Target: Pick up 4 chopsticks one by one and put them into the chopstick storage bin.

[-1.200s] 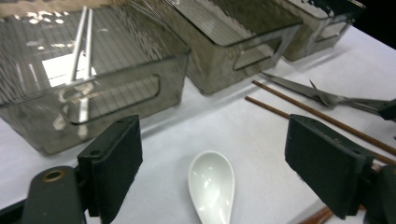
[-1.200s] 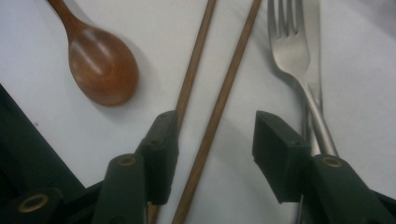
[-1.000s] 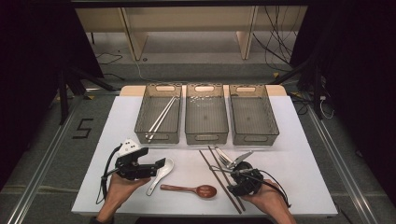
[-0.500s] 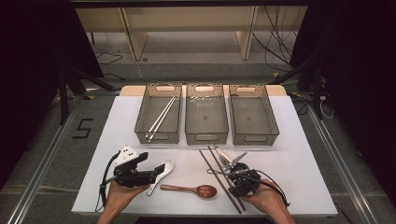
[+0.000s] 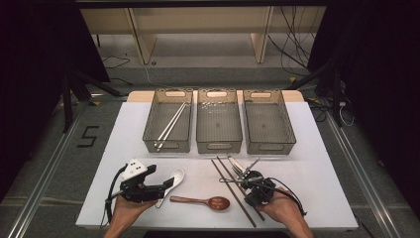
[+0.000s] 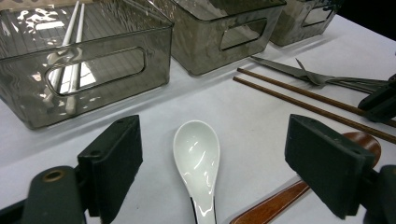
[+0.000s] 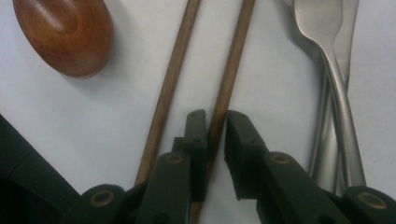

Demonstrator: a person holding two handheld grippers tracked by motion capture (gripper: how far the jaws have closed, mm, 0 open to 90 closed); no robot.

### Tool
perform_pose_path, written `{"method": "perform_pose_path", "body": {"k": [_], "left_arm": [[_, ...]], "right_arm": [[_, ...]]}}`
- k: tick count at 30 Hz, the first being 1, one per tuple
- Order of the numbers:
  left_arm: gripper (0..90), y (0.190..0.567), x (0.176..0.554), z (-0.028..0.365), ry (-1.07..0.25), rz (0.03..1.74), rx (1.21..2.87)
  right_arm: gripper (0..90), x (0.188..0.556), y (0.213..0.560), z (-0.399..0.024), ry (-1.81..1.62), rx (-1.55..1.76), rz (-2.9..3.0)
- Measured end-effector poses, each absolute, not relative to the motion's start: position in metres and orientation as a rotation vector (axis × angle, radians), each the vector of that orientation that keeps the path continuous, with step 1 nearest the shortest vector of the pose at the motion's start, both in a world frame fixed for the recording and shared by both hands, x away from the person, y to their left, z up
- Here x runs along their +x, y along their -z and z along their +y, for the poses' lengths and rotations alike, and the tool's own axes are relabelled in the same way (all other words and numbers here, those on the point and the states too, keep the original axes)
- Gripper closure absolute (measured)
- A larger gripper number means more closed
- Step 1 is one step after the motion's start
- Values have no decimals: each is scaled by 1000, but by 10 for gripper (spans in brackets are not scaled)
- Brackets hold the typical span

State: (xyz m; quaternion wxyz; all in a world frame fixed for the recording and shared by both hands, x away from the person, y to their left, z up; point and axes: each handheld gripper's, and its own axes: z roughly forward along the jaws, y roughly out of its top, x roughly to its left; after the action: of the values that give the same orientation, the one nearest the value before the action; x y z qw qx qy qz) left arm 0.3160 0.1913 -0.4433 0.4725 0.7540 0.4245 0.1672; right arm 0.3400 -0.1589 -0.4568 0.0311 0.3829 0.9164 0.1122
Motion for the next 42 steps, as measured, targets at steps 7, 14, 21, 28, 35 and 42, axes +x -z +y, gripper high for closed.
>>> {"method": "perform_pose_path", "body": {"k": [7, 14, 21, 28, 35, 42], "left_arm": [[193, 444, 316, 189, -410, 1032, 1849], [196, 444, 316, 189, -412, 1023, 1857], [197, 444, 316, 191, -423, 1024, 1845], [201, 444, 316, 193, -428, 1032, 1836], [201, 443, 315, 194, -436, 1035, 1829], [201, 443, 314, 195, -441, 1032, 1820]], "right_arm": [[846, 344, 457, -160, -336, 1197, 2827], [849, 345, 456, -159, -327, 1189, 2836], [851, 343, 451, -157, -345, 1124, 2836], [851, 341, 441, -161, -399, 1095, 2829], [851, 340, 426, -161, -498, 1049, 2823], [851, 347, 409, -156, -622, 1034, 2794]]}}
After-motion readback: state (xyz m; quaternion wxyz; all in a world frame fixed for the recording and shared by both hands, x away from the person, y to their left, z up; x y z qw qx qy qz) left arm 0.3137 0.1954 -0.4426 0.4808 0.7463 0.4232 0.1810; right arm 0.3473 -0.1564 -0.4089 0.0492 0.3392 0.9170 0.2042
